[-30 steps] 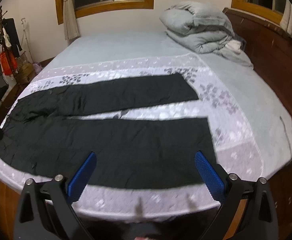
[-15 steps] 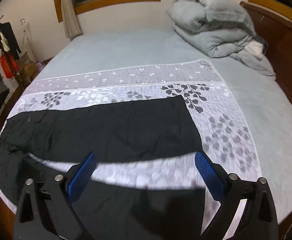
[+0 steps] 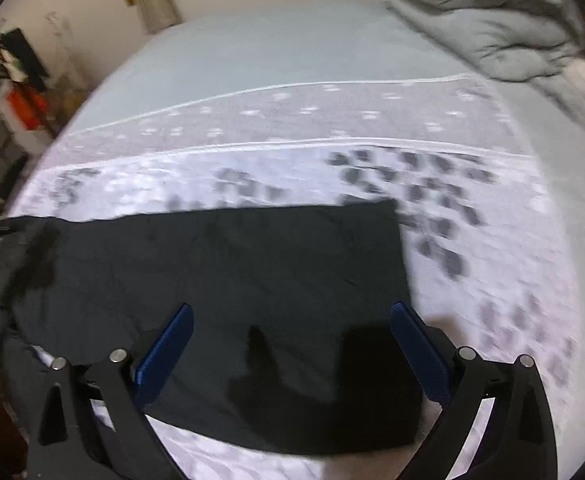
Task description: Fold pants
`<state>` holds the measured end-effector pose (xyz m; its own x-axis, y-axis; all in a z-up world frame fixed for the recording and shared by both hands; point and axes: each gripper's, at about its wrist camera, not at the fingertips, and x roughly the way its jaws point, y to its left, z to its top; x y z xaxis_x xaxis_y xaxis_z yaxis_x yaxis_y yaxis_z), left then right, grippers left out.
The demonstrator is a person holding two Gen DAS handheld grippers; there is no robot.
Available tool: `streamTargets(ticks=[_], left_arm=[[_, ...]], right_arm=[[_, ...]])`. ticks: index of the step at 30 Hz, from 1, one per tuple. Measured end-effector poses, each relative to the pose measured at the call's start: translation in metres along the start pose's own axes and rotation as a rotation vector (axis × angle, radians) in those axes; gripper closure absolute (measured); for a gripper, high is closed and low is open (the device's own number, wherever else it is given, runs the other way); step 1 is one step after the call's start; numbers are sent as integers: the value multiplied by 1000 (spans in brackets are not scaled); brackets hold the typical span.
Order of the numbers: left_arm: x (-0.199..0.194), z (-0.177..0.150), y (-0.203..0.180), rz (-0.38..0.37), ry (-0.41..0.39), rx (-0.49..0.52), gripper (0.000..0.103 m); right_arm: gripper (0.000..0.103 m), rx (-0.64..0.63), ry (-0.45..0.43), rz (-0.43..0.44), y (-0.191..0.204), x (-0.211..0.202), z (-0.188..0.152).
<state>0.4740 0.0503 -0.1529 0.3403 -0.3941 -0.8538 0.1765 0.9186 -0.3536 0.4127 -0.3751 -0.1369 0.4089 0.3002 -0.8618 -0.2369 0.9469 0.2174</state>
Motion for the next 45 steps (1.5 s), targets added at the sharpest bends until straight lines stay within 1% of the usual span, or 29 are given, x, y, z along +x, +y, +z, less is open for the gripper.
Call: streamTargets(ticks=[2, 3, 5, 7, 8, 10, 12, 15, 17, 18, 21, 23, 25, 26, 28, 30, 31, 32, 33, 34, 36, 37, 38, 39, 40, 42, 43, 45], left_arm=[[23, 8, -13, 4, 32, 5, 3], [32, 11, -17, 15, 42, 11, 3], [49, 15, -28, 67, 58, 25, 3], [60, 16, -30, 66, 76, 32, 3], [67, 17, -31, 55, 94, 23, 3], [73, 18, -33, 46, 106, 24, 3], [79, 21, -39, 36, 109, 54, 3], [88, 24, -47, -5, 134, 68, 3], [97, 26, -54, -33, 156, 73, 3], [102, 27, -56, -34, 165, 78, 3], [116, 31, -60, -1, 185, 78, 3], [119, 31, -64, 10, 182, 86, 4], [123, 29, -74, 5, 186, 128, 4], [126, 27, -81, 11, 196, 159, 6], [129, 23, -91, 46, 200, 213, 17], [128, 20, -100, 49, 200, 250, 41], [128, 20, -102, 52, 204, 249, 46], [127, 21, -103, 59, 205, 245, 56], [126, 21, -102, 64, 203, 246, 66], [126, 22, -102, 69, 204, 248, 70], [123, 20, -101, 62, 206, 256, 88], [120, 19, -99, 55, 209, 254, 92], [117, 18, -97, 36, 205, 244, 96], [114, 17, -96, 24, 196, 235, 96], [111, 16, -95, 21, 188, 235, 97], [109, 15, -98, 22, 173, 236, 97], [106, 14, -97, 21, 166, 231, 97], [95, 14, -95, 11, 136, 219, 98]], right_arm=[[4, -32, 8, 8, 12, 14, 13], [4, -52, 14, -8, 19, 22, 19], [4, -70, 19, -47, 23, 32, 27], [4, -92, 28, -71, 19, 38, 34], [4, -99, 26, -88, 15, 37, 36], [4, -101, 27, -106, 1, 37, 41], [4, -83, 55, -106, -14, 39, 42], [4, -70, 82, -134, -34, 45, 39], [4, -43, 96, -133, -50, 50, 36], [4, -31, 97, -136, -55, 52, 35], [4, 7, 116, -144, -72, 59, 27], [4, 15, 110, -119, -75, 60, 23], [3, 22, 102, -100, -79, 60, 23], [3, 25, 98, -92, -80, 59, 23], [3, 25, 94, -68, -81, 57, 21], [5, 11, 87, -55, -77, 56, 21], [8, 9, 80, -56, -75, 56, 21], [16, 10, 78, -64, -73, 56, 21], [21, 14, 75, -77, -72, 58, 23], [25, 25, 69, -94, -71, 59, 24], [53, 54, 56, -100, -71, 59, 28], [63, 66, 38, -107, -73, 56, 29], [78, 72, 31, -95, -75, 53, 30], [85, 80, 24, -74, -77, 49, 30], [87, 80, 11, -63, -75, 45, 30], [89, 38, -19, -85, -67, 35, 31], [89, 10, -46, -94, -61, 26, 30], [90, -4, -94, -81, -53, 7, 28]])
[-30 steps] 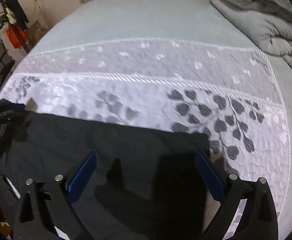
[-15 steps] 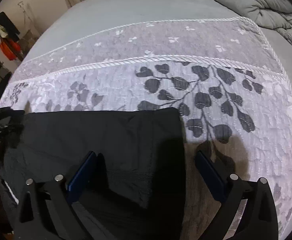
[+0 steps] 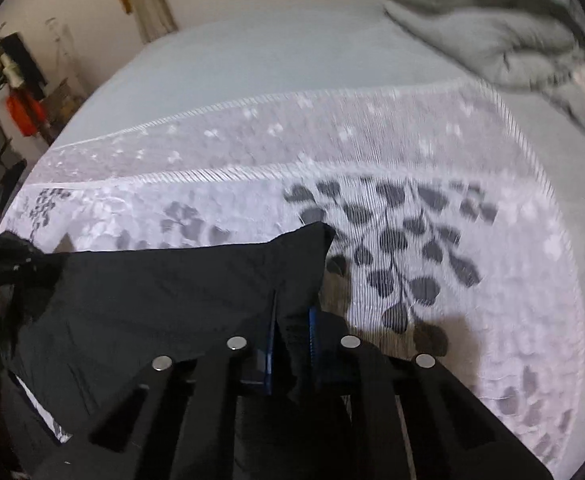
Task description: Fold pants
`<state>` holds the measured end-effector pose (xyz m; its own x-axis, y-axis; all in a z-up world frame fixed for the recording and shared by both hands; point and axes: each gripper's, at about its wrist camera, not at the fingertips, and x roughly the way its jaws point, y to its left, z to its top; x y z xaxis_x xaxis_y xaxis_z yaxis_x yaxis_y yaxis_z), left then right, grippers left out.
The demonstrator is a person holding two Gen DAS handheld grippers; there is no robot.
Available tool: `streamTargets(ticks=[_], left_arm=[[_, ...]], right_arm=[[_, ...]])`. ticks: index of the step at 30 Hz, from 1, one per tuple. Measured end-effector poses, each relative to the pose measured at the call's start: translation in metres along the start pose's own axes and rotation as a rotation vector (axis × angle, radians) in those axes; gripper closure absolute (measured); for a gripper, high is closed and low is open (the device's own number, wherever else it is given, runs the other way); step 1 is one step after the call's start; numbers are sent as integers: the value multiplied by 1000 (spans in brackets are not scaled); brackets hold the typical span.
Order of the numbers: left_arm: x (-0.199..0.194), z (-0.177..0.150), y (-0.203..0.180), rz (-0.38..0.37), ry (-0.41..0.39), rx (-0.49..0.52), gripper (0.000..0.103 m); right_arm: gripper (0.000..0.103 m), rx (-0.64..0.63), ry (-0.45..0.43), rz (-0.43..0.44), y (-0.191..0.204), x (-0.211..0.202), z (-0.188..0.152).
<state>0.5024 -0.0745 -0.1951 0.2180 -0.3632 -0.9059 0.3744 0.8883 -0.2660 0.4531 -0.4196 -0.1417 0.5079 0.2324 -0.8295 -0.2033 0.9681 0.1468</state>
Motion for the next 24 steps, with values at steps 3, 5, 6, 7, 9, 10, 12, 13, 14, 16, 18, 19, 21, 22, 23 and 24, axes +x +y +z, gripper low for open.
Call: streamTargets(ticks=[3, 5, 6, 7, 9, 10, 12, 13, 14, 16, 18, 19, 21, 22, 23, 24], left_arm=[[-26, -6, -5, 6, -66, 21, 98], [-45, -12, -11, 9, -105, 33, 98], [-55, -16, -14, 7, -125, 33, 98], [-62, -19, -17, 5, -141, 32, 98], [-85, -32, -23, 1, -183, 35, 98], [-95, -38, -28, 5, -203, 44, 98], [-120, -56, -37, 18, -244, 68, 98], [-132, -67, -42, 20, -263, 68, 98], [-138, -73, -48, 19, -273, 66, 98], [-156, -94, -58, 18, -300, 67, 98], [-168, -112, -66, 25, -317, 72, 98], [-174, -124, -71, 24, -324, 76, 98], [-182, -148, -81, 24, -330, 77, 98], [-183, -157, -84, 20, -329, 75, 98], [-187, -173, -89, 18, -326, 72, 98], [-189, -183, -92, 21, -327, 73, 98]], right_arm=[[90, -2, -64, 13, 4, -30, -6], [90, -13, -118, 16, 13, -53, -13], [90, -18, -147, 22, 18, -67, -18], [90, -23, -165, 27, 24, -76, -21], [90, -36, -200, 26, 28, -98, -31], [90, -40, -219, 32, 32, -110, -38], [90, -39, -257, 43, 38, -135, -54], [90, -33, -272, 52, 40, -145, -61], [90, -23, -286, 64, 42, -154, -68], [90, -10, -308, 86, 47, -173, -85], [90, -7, -324, 94, 52, -191, -103], [90, -5, -329, 97, 53, -199, -110], [90, 5, -332, 109, 56, -213, -128], [90, 12, -332, 114, 57, -218, -136], [90, 16, -329, 118, 59, -223, -144], [90, 17, -328, 120, 61, -226, -152]])
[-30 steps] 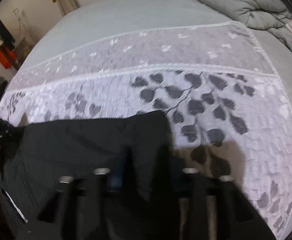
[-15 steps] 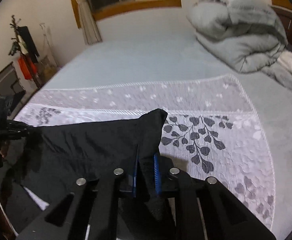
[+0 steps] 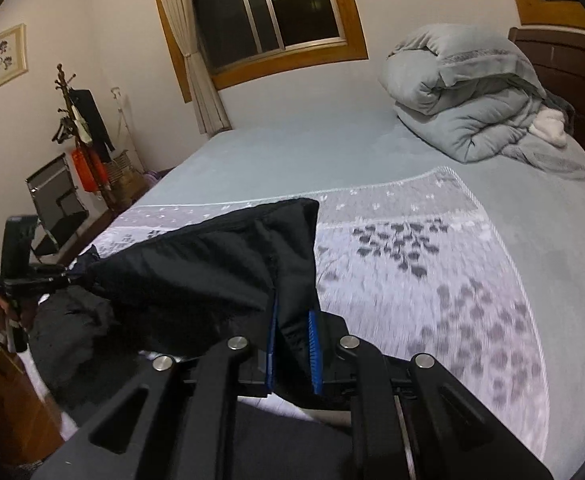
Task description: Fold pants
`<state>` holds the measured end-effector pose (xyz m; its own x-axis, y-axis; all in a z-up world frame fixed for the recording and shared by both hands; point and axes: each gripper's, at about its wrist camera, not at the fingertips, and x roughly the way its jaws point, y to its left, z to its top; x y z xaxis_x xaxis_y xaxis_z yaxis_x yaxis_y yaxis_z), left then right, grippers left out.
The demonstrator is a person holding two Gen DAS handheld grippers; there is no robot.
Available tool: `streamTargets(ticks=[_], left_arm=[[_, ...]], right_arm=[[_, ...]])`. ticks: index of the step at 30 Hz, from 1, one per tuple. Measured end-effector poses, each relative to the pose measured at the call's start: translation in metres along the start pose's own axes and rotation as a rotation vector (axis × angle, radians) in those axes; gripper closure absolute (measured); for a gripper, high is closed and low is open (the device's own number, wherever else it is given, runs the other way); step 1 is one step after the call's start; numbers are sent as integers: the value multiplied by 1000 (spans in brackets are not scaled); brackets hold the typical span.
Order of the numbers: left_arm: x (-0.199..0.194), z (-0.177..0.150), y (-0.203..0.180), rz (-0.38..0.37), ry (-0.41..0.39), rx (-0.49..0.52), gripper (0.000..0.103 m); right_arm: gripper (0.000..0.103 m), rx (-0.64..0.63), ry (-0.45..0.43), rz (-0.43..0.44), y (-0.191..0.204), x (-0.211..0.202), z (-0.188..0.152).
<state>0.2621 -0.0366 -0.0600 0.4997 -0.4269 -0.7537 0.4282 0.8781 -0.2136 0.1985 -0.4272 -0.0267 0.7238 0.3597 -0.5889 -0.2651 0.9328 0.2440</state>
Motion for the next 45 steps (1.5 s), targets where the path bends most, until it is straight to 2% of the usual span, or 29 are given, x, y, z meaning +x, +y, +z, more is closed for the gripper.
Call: streamTargets(ticks=[9, 14, 19, 23, 25, 27, 28, 29, 30, 31, 33, 35, 37, 40, 41, 42, 45], left_arm=[[-28, -89, -43, 60, 9, 32, 98], [-23, -140, -58, 91, 46, 10, 98], [-16, -176, -70, 100, 65, -24, 98], [-2, -196, -76, 59, 87, -106, 98], [11, -208, -84, 22, 116, -124, 98], [22, -216, -90, 5, 145, -130, 97], [25, -219, -92, 12, 148, -124, 97], [28, -221, -94, 17, 144, -109, 97], [30, -221, -94, 19, 148, -99, 96], [31, -220, -93, 13, 154, -99, 96], [33, -217, -89, -8, 173, -107, 88], [33, -217, -91, -15, 184, -86, 84], [32, -216, -93, -31, 194, -79, 75], [28, -213, -96, -67, 213, -100, 50], [26, -212, -98, -78, 213, -99, 31], [23, -210, -101, -88, 207, -94, 21], [13, -206, -112, -59, 182, -31, 14]], right_arm=[[90, -2, 125, -55, 22, -26, -86], [90, -8, 142, -77, 28, -36, -119], [90, -73, 112, -125, 38, -41, -125], [90, -150, 46, -144, 46, -50, -115], [89, -159, 58, -163, 42, -49, -117], [88, -120, 106, -164, 33, -47, -127], [86, -98, 121, -168, 29, -48, -133], [70, -72, 143, -177, 25, -49, -139], [48, -46, 163, -188, 22, -50, -147], [45, -39, 163, -196, 21, -52, -151], [43, -20, 192, -197, 20, -56, -163], [34, 16, 222, -188, 19, -61, -172], [32, 46, 254, -178, 16, -69, -181], [21, 122, 284, -158, 7, -88, -193], [16, 167, 281, -132, 1, -95, -196], [14, 217, 269, -108, -5, -102, -198], [12, 425, 220, -12, -29, -118, -203]])
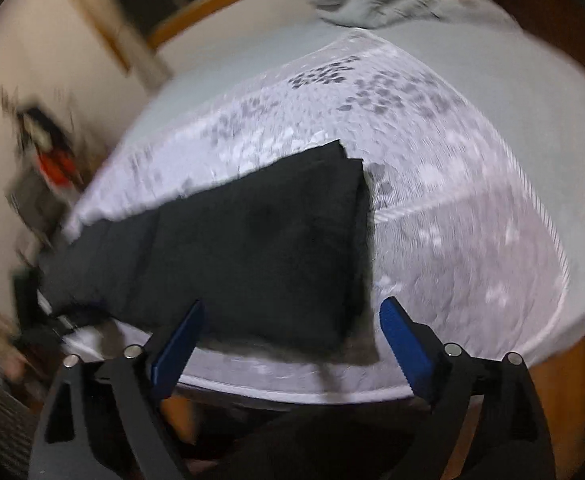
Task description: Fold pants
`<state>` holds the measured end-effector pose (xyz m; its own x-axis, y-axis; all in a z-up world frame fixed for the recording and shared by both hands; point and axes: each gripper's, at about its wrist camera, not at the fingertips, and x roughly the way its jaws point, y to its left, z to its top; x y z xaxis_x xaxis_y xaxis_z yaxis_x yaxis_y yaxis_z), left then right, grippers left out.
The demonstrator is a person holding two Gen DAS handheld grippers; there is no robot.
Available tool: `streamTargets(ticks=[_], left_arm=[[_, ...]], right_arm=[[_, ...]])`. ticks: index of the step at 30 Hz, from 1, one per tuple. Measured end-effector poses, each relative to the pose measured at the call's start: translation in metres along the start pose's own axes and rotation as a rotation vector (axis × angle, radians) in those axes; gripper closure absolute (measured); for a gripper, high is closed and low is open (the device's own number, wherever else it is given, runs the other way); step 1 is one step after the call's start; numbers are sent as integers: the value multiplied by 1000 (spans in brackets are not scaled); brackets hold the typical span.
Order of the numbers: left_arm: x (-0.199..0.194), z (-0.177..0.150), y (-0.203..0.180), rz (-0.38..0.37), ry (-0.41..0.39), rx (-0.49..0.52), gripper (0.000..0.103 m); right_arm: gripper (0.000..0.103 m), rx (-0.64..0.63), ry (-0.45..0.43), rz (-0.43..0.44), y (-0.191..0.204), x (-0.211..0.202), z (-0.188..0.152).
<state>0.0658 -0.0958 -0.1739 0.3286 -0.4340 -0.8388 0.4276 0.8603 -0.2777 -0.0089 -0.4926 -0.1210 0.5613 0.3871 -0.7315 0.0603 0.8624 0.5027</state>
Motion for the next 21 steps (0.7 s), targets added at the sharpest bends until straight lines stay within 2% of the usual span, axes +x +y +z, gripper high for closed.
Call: streamTargets(ticks=[2, 4, 8, 11, 13, 14, 15, 16, 18, 21], left_arm=[[-5, 0, -1, 61, -21, 25, 14], [-7, -1, 8, 110, -33, -6, 13], [-4, -2, 34, 155, -31, -112, 13], [0, -3, 44, 150, -39, -157, 13], [3, 0, 45, 159, -39, -158, 13], [7, 1, 45, 164, -39, -157, 13], [9, 2, 45, 171, -45, -158, 13], [9, 3, 46, 175, -53, -163, 13], [8, 2, 50, 177, -65, -180, 13], [9, 3, 59, 189, -86, -217, 13]], right_arm=[[12, 85, 8, 34, -12, 4, 6], [12, 120, 34, 54, -18, 19, 15], [14, 147, 111, 6, -28, 63, 31], [25, 193, 120, 21, -38, 88, 45], [37, 220, 137, 25, -43, 102, 55], [54, 212, 134, 6, -43, 105, 59], [64, 185, 128, -17, -42, 108, 63], [69, 160, 118, -21, -40, 108, 67], [86, 128, 109, 7, -34, 109, 75], [88, 97, 136, -5, -26, 117, 85]])
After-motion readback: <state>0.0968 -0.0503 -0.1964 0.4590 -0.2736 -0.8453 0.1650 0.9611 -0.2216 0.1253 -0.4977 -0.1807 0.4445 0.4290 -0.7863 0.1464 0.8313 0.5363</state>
